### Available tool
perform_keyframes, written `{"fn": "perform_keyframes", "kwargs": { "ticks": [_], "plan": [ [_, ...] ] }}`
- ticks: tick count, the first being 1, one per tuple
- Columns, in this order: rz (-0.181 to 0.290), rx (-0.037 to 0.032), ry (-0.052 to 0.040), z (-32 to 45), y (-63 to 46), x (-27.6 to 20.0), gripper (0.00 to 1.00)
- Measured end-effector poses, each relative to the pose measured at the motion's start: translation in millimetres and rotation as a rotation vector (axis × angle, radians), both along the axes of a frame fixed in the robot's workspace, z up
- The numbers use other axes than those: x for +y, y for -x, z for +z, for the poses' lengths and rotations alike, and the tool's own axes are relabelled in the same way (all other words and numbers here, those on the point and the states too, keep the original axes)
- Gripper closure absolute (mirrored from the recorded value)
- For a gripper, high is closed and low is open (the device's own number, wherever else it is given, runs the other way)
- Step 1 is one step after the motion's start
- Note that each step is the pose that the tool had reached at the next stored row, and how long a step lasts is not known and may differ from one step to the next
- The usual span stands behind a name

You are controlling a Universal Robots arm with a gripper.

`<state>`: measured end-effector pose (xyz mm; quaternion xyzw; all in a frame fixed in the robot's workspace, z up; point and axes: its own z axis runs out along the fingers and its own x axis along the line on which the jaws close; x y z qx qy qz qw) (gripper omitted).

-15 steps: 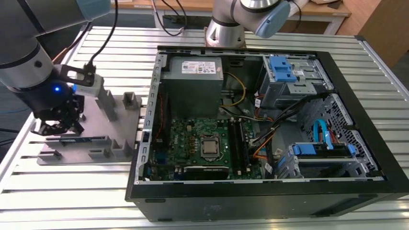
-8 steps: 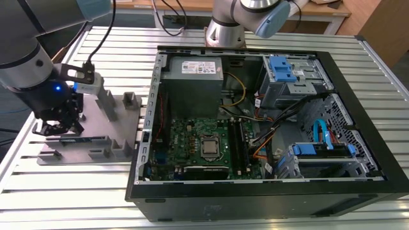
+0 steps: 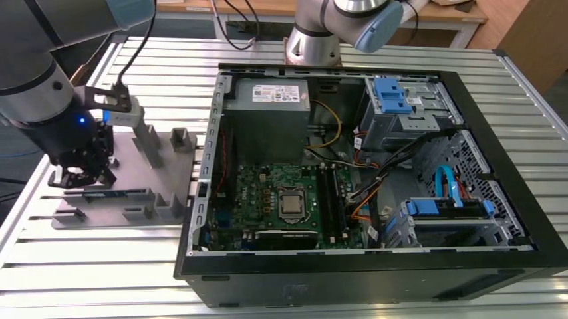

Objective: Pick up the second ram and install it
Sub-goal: 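Pick up the second ram and move it above second insertion slot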

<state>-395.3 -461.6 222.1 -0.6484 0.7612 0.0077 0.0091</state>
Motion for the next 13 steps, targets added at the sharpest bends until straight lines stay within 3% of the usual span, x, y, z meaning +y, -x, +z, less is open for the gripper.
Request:
{"fn": "perform_keyframes", "kwargs": {
  "ticks": [10,11,12,13],
  "plan": [
    [0.181,0.0,0.0002,-0.3,0.0,0.0,0.89],
    [0.191,0.0004,0.0049,-0.5,0.0,0.0,0.89],
    [0.196,0.0016,0.0181,-0.4,-0.1,-0.1,0.89],
    [0.204,0.0021,0.0246,-0.4,0.0,0.0,0.89]
  ]
}}
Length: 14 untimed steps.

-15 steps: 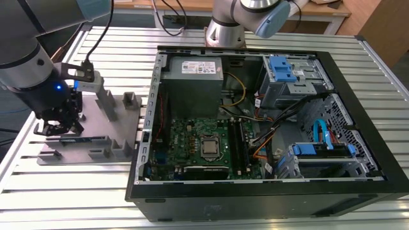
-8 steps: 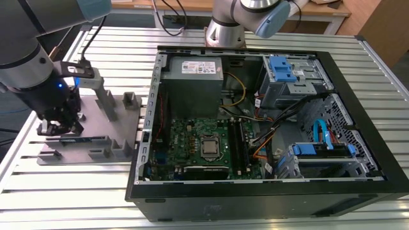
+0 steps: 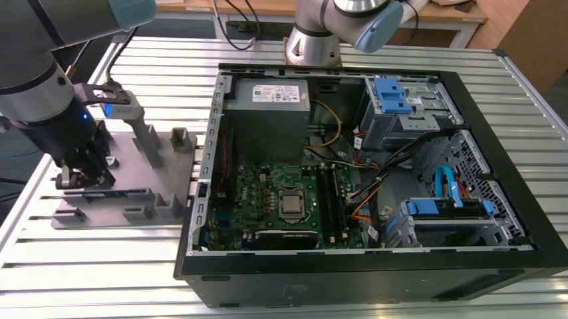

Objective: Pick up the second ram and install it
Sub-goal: 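Pick up the second ram and move it above second insertion slot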

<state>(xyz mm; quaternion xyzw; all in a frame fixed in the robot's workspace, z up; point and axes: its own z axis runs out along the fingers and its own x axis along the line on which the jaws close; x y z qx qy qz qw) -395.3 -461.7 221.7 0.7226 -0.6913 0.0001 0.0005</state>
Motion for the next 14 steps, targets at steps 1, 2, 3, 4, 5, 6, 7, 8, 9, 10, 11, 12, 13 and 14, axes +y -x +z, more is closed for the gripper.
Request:
{"fn": "perform_keyframes", "kwargs": {
  "ticks": [1,2,3,4,5,6,7,8,9,10,11,12,13,14],
  "plan": [
    [0.006,0.0,0.0025,0.0,0.0,0.0,0.89],
    [0.008,0.0,0.0025,0.0,0.0,0.0,0.89],
    [0.009,0.0001,0.0026,0.0,0.0,0.0,0.89],
    [0.01,0.0002,0.0027,0.1,0.1,0.0,0.89],
    [0.01,0.0002,0.0027,0.1,0.1,0.0,0.89],
    [0.01,0.0002,0.0026,0.0,0.0,0.0,0.89],
    [0.01,0.0002,0.0027,0.0,0.0,0.0,0.89],
    [0.01,0.0002,0.0027,0.1,0.1,0.0,0.89],
    [0.01,0.0002,0.0026,0.0,0.1,0.0,0.89],
    [0.01,0.0002,0.0027,0.0,0.0,0.0,0.89],
    [0.01,0.0002,0.0027,0.0,0.0,0.0,0.83],
    [0.01,0.0002,0.0027,0.0,0.0,0.0,0.83],
    [0.01,0.0002,0.0027,0.0,0.1,0.0,0.77],
    [0.01,0.0002,0.0026,0.0,0.0,0.0,0.77]
  ]
}}
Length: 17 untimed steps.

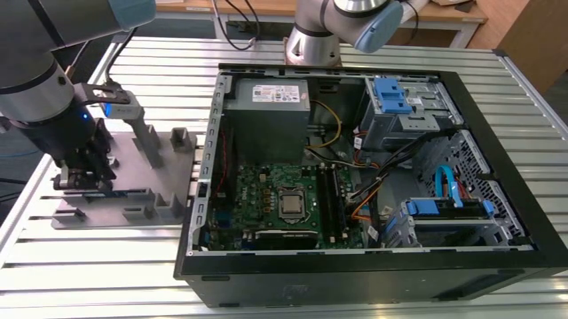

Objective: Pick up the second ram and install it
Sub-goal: 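Pick up the second ram and move it above second insertion slot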

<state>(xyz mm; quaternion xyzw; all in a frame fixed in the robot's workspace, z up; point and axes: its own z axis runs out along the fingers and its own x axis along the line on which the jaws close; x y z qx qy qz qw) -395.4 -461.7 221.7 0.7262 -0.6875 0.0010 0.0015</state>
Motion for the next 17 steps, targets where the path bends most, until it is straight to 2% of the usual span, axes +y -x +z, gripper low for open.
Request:
{"fn": "perform_keyframes", "kwargs": {
  "ticks": [1,5,8,17],
  "plan": [
    [0.0,0.0,0.0,0.0,0.0,0.0,0.7],
    [0.0,-0.0001,-0.0001,-1.1,0.7,0.1,0.7],
    [0.0,-0.0001,-0.0032,-6.4,1.9,-0.1,0.7],
    [0.0,0.0001,-0.0039,-21.7,5.3,-1.4,0.7]
  ]
}}
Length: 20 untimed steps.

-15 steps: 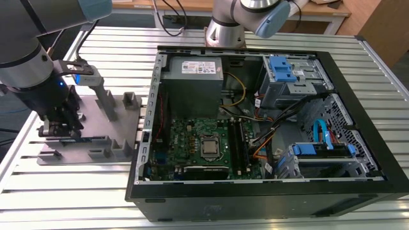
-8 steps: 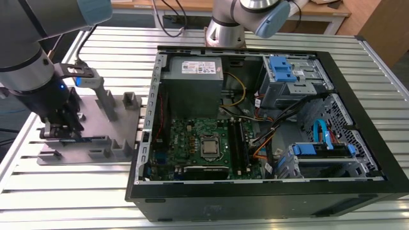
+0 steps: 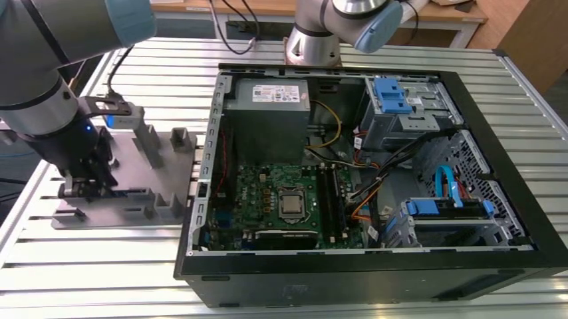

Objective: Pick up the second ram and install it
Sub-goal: 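Pick up the second ram and move it above second insertion slot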

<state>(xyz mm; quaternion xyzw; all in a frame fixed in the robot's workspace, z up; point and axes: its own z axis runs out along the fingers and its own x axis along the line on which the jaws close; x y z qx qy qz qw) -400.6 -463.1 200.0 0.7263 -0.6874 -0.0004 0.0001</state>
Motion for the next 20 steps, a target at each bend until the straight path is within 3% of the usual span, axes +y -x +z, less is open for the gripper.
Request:
{"fn": "perform_keyframes", "kwargs": {
  "ticks": [5,12,17,20],
  "plan": [
    [0.0,-0.0003,-0.0007,-7.2,1.3,-0.6,0.7],
    [0.0,0.0,-0.0006,-7.6,1.4,-0.7,0.7],
    [0.0,0.0,-0.0005,-7.7,1.4,-0.7,0.86],
    [0.0,-0.0001,-0.0006,-7.8,1.4,-0.7,0.86]
  ]
}}
